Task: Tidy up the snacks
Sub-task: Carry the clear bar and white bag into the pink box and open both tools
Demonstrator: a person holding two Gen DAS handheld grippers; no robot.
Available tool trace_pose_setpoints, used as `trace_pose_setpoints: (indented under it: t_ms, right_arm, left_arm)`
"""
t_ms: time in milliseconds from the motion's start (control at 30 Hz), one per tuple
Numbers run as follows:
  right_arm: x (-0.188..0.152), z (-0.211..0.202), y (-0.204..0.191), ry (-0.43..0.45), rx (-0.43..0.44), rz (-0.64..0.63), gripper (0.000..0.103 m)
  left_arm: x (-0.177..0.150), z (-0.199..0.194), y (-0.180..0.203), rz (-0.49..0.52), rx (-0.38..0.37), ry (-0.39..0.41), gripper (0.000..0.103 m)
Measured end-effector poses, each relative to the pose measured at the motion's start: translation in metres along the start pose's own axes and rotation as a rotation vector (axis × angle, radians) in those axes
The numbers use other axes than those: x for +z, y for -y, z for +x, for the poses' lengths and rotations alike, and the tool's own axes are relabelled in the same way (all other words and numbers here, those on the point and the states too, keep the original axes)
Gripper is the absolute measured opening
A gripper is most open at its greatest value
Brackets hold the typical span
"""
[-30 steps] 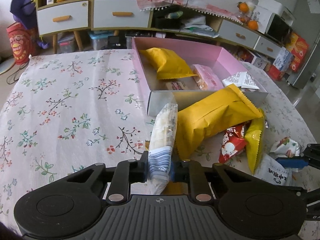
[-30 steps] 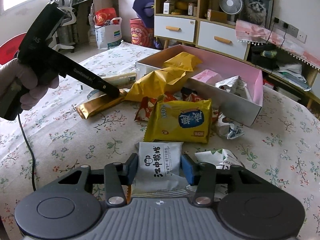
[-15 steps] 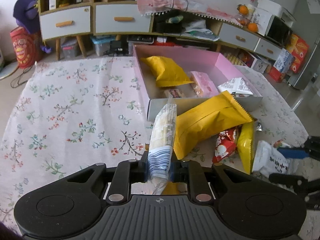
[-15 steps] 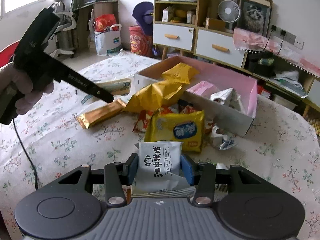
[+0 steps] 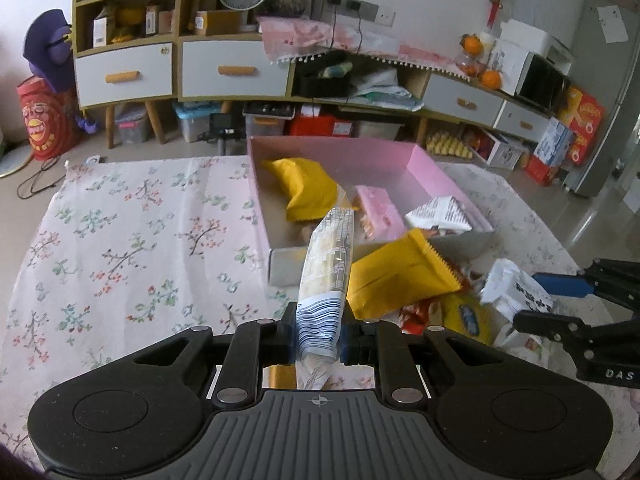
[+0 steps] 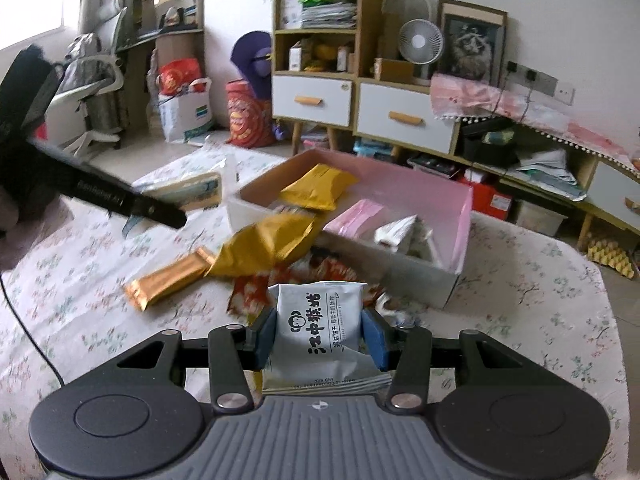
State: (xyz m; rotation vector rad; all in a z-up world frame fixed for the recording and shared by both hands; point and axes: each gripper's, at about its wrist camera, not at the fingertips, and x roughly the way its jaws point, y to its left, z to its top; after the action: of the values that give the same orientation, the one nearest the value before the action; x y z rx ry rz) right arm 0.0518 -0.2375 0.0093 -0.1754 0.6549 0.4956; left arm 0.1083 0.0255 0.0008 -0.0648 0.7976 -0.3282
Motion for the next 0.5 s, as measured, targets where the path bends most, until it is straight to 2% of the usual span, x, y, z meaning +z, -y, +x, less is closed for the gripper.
trace_pose_setpoints:
  t_ms: [500]
  right_arm:
    - [0.037, 0.025, 0.026, 0.044, -0.076, 0.086, 0.021]
  left_arm:
    - [0.029, 0.024, 0.022, -0.031, -0.018, 0.018, 0.016]
